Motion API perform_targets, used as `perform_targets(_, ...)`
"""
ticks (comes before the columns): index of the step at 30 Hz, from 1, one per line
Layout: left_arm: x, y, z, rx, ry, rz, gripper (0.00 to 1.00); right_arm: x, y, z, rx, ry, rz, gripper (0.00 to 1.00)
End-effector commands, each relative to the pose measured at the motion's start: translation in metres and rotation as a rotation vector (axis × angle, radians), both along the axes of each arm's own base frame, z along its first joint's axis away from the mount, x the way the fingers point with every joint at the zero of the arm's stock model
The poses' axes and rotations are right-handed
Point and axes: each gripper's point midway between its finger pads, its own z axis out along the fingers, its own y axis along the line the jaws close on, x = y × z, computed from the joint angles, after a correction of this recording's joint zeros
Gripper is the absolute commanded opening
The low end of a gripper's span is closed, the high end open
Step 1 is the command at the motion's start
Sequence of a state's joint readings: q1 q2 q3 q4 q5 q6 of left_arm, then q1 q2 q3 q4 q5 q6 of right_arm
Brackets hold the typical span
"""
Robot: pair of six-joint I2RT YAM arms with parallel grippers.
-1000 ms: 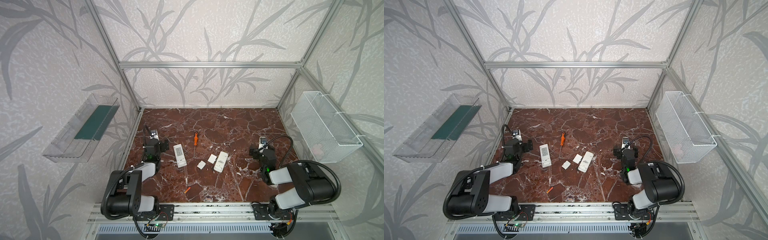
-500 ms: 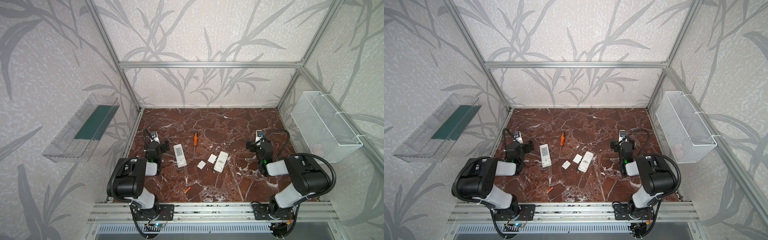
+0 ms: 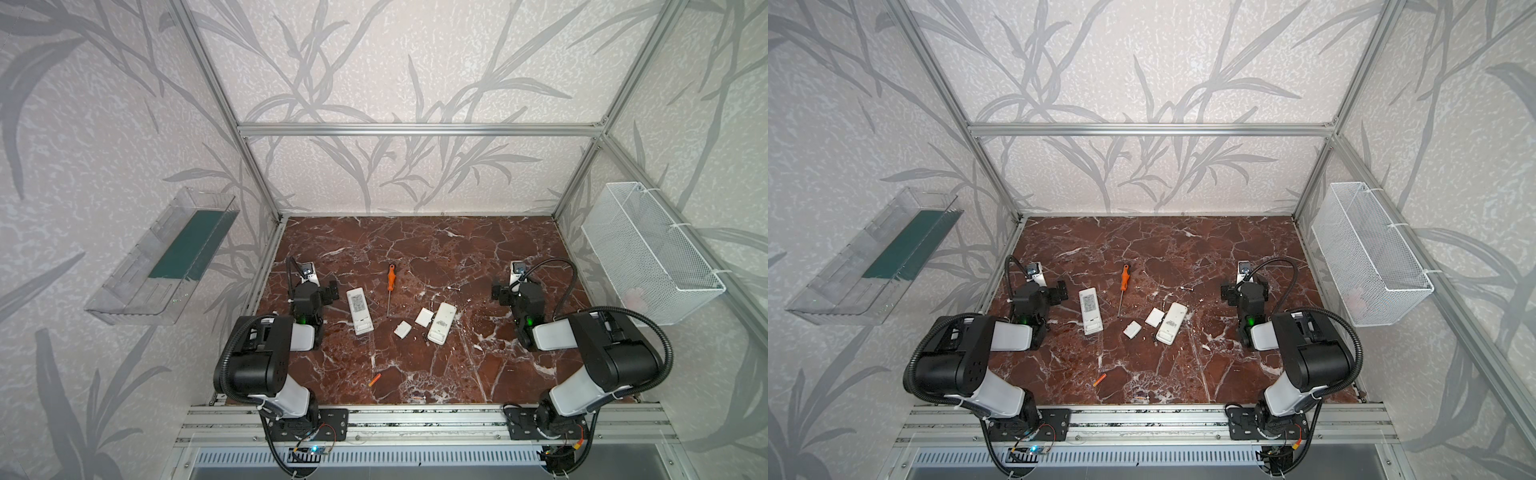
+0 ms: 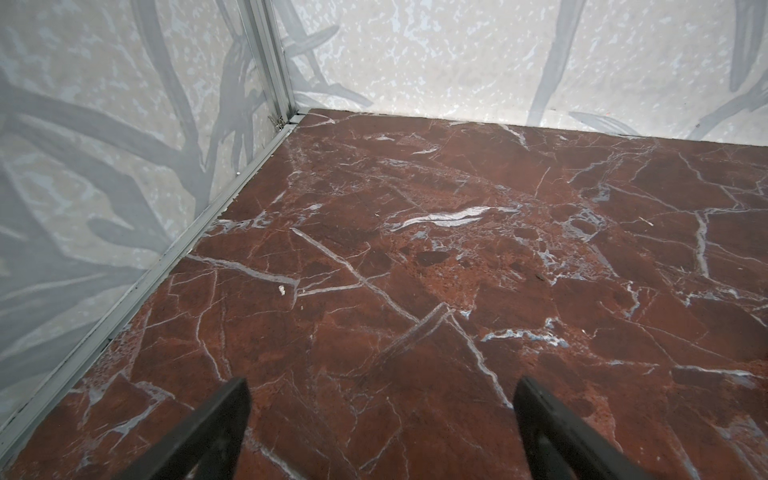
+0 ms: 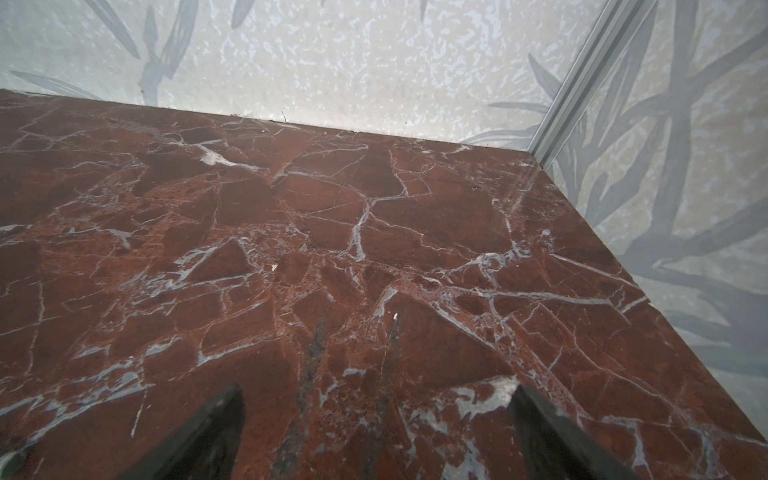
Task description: Unload the batteries from the remote control
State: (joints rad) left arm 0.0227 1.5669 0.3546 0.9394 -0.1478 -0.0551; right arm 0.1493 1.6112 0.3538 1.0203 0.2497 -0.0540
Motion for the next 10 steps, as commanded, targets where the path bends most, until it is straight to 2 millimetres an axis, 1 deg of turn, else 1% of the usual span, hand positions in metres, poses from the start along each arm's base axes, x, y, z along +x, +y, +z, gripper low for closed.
perform_targets(1, 0.0048, 0.0028, 0.0108, 0.003, -0.036, 0.009, 0.99, 0.002, -0.0017, 0.0099, 0.005, -0.031, -0.007, 0.99)
perform_targets(10, 0.0047, 0.0027, 0.0107, 0.004, -0.036, 0.008, 0.99, 0.0033, -0.0016, 0.0084, 0.008, -0.022, -0.007, 0.99)
